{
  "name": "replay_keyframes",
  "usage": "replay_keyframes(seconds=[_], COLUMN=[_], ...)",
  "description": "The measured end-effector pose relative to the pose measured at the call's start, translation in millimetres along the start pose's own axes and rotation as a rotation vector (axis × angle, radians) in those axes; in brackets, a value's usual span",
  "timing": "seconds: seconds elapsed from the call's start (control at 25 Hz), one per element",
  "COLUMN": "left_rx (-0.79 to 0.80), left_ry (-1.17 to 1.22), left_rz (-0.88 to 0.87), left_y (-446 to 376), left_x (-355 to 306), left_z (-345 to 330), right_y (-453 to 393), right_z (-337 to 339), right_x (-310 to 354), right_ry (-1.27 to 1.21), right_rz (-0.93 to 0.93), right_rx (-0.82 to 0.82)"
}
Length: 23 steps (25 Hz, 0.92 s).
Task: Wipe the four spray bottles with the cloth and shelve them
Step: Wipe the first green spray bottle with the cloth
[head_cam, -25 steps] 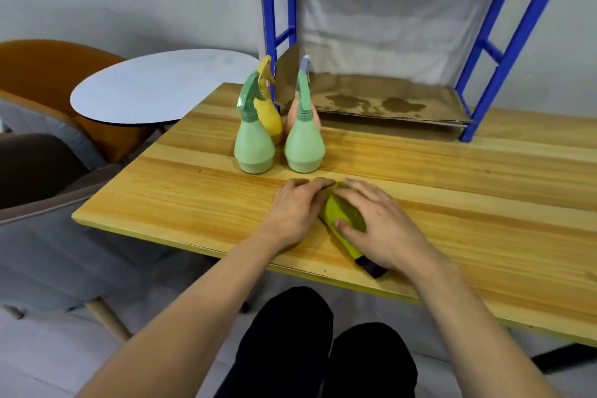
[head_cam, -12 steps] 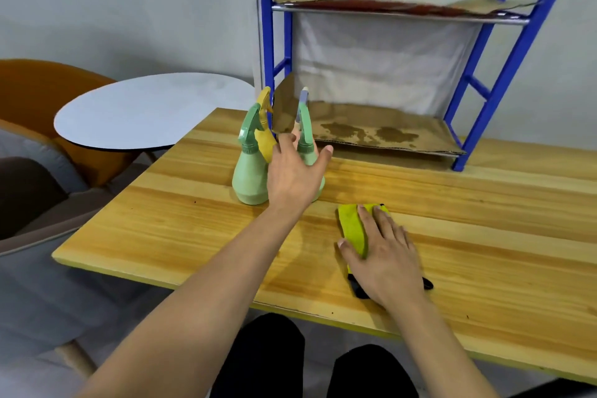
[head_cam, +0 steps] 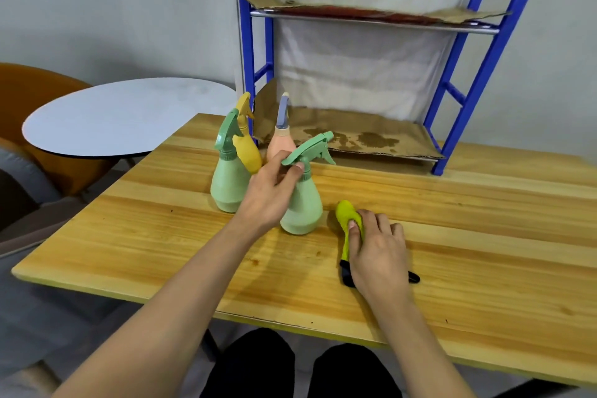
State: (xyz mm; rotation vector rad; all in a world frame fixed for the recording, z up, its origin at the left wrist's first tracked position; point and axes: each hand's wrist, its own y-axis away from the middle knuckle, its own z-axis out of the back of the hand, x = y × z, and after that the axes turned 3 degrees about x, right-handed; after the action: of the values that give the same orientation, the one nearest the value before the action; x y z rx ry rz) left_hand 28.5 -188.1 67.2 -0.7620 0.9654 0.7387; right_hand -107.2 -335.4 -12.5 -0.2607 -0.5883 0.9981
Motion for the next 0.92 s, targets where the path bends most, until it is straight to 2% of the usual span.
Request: replay_keyframes(seconds=[0.08, 0.2, 0.24, 0.32, 0.4, 0.48, 0.56, 0.64, 0.72, 0.76, 0.84, 0.92], left_rx=[0.045, 0.112, 0.137, 0.189, 0.179, 0.120, 0.074, 0.051, 0.047, 0.049, 0.075, 0.089], left_ry=[0.029, 0.085, 0.097, 0.108, 0.101, 0.040, -0.045, -0.032, 0.005, 0.010, 0.013, 0.017], left_rz=[-0.026, -0.063, -0.073, -0.099, -0.151, -0.197, -0.291, -0.334, -0.327, -0.321, -0.302, -0.287], left_y=[10.5, 24.5, 28.2, 32.0, 35.9, 39.8, 43.9, 46.4, 44.3, 44.1, 44.4, 46.0], left_x=[0.7, -2.6, -4.7, -4.6, 0.7, 7.9, 15.1, 18.8, 20.3, 20.0, 17.9, 14.9], left_z=[-0.4, -4.8, -6.8, -10.7, -14.3, -20.5, -27.9, -32.9, -32.1, -31.3, -31.7, -32.0], right_y=[-2.8, -22.5, -33.1, -49.3, -54.5, -48.6, -41.2, -38.6, -43.0, -47.4, -58.4, -67.2], right_z=[4.4, 30.6, 40.9, 48.9, 43.1, 32.9, 28.6, 30.6, 34.9, 34.0, 31.2, 30.5], right_x=[-4.3, -2.7, 4.9, 24.7, 46.9, 60.4, 67.2, 71.3, 69.0, 64.8, 52.0, 45.3], right_ry=[-0.266, -0.892, -0.989, -1.114, -1.187, -1.165, -1.064, -0.930, -0.780, -0.755, -0.900, -1.227], right_rz=[-0.144, -0.499, -0.533, -0.465, -0.408, -0.414, -0.408, -0.387, -0.378, -0.390, -0.515, -0.734], right_rx=[-0.045, -0.187, -0.235, -0.274, -0.232, -0.275, -0.386, -0.465, -0.448, -0.386, -0.266, -0.197])
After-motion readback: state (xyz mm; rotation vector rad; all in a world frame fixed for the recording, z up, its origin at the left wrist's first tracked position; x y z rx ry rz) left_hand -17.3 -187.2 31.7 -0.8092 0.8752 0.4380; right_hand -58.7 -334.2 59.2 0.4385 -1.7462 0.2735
